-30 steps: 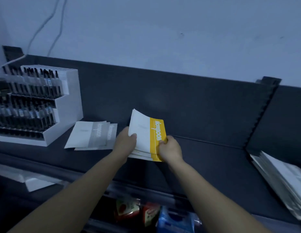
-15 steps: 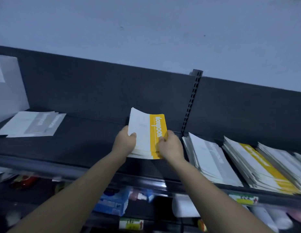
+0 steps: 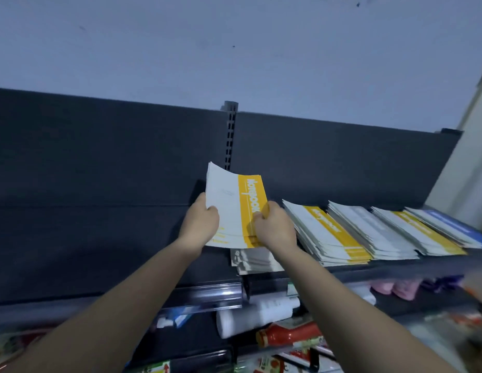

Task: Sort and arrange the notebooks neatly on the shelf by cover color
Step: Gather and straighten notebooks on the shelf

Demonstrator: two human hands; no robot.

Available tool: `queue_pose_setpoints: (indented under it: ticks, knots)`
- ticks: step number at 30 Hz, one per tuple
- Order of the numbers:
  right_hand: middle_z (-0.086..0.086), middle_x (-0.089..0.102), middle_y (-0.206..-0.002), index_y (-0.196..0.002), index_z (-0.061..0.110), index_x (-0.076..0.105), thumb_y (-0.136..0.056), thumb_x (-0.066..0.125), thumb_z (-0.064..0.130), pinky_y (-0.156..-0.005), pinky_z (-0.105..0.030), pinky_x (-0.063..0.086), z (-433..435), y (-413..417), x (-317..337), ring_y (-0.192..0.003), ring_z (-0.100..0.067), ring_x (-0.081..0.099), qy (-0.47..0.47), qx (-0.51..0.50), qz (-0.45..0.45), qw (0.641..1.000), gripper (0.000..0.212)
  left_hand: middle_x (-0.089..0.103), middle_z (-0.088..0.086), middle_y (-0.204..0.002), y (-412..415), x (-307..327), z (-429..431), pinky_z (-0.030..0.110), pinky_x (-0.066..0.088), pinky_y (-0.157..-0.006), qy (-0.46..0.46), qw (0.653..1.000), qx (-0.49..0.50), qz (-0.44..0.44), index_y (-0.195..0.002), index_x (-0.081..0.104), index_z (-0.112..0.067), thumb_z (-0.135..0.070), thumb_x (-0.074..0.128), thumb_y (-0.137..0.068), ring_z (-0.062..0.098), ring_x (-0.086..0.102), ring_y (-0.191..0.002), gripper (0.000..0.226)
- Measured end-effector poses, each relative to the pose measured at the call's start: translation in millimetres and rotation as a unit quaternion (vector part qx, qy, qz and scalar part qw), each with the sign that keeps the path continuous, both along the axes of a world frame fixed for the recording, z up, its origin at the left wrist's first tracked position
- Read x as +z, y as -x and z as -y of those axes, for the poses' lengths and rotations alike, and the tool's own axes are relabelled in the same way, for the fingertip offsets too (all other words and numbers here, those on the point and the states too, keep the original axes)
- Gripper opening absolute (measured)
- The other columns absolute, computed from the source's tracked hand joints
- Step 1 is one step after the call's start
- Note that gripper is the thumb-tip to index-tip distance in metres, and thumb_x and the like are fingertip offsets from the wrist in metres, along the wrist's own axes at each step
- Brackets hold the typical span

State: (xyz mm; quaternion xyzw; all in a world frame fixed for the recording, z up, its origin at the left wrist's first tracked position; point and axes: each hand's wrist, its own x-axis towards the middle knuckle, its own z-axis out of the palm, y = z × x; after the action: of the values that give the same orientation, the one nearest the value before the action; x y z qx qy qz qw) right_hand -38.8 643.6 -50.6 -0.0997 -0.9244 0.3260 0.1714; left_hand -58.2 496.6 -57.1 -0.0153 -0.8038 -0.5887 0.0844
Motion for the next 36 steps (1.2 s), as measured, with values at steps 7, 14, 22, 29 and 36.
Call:
queue_pose_setpoints:
  ticks: [7,14,22,29,36]
  knots:
    - [-0.011,0.059,-0.116,-0.120,0.005,0.050,-0.097,0.048,0.029,-0.074,-0.035,0.045,-66.5,-9.3,8.4,-0.096,-0.028,0.056,0.002,-0.042,-0.002,0.999,0.033,0.063,-0.002,-0.115,7.8,4.7,-69.2,0.040,0.051,-0.088,0.024,0.999,-0.049,-0.001,-0.127,0.051,-0.020,-0.011,0.032,-0.093,0.024,0.061,-0.100,0.040]
    - [-0.011,0.061,-0.115,-0.111,0.007,0.052,-0.096,0.049,0.030,-0.082,-0.039,0.048,-155.8,-7.8,11.1,-0.103,-0.032,0.056,0.013,-0.065,0.000,0.998,0.028,0.063,-0.005,-0.113,11.8,12.5,-158.7,0.042,0.051,-0.093,0.025,0.997,-0.075,0.000,-0.119,0.053,-0.020,-0.009,0.034,-0.091,0.022,0.061,-0.102,0.036]
    - [-0.009,0.058,-0.119,-0.121,0.007,0.049,-0.098,0.047,0.029,-0.081,-0.038,0.047,-275.9,-11.6,19.5,-0.104,-0.029,0.055,0.003,-0.073,0.006,0.997,0.032,0.061,-0.007,-0.113,14.0,12.6,-278.9,0.041,0.051,-0.092,0.024,0.996,-0.090,0.016,-0.120,0.051,-0.020,-0.010,0.033,-0.094,0.021,0.059,-0.102,0.033]
    - [-0.011,0.057,-0.125,-0.130,0.005,0.045,-0.099,0.047,0.029,-0.081,-0.036,0.047,-360.8,-9.9,20.1,-0.106,-0.029,0.057,-0.009,-0.090,0.028,0.995,0.039,0.063,0.008,-0.116,30.6,10.4,-362.8,0.033,0.047,-0.076,0.055,0.989,-0.129,0.042,-0.113,0.055,-0.013,-0.009,0.037,-0.088,0.022,0.058,-0.090,0.031]
    - [-0.012,0.061,-0.114,-0.121,0.008,0.051,-0.096,0.049,0.028,-0.086,-0.045,0.052,-426.7,6.3,10.8,-0.096,-0.030,0.059,-0.018,-0.118,0.054,0.991,0.032,0.053,0.008,-0.080,56.4,-0.4,-430.4,0.025,0.029,-0.055,0.139,0.974,-0.165,0.074,-0.091,0.053,-0.007,-0.005,0.038,-0.085,0.023,0.042,-0.063,0.016]
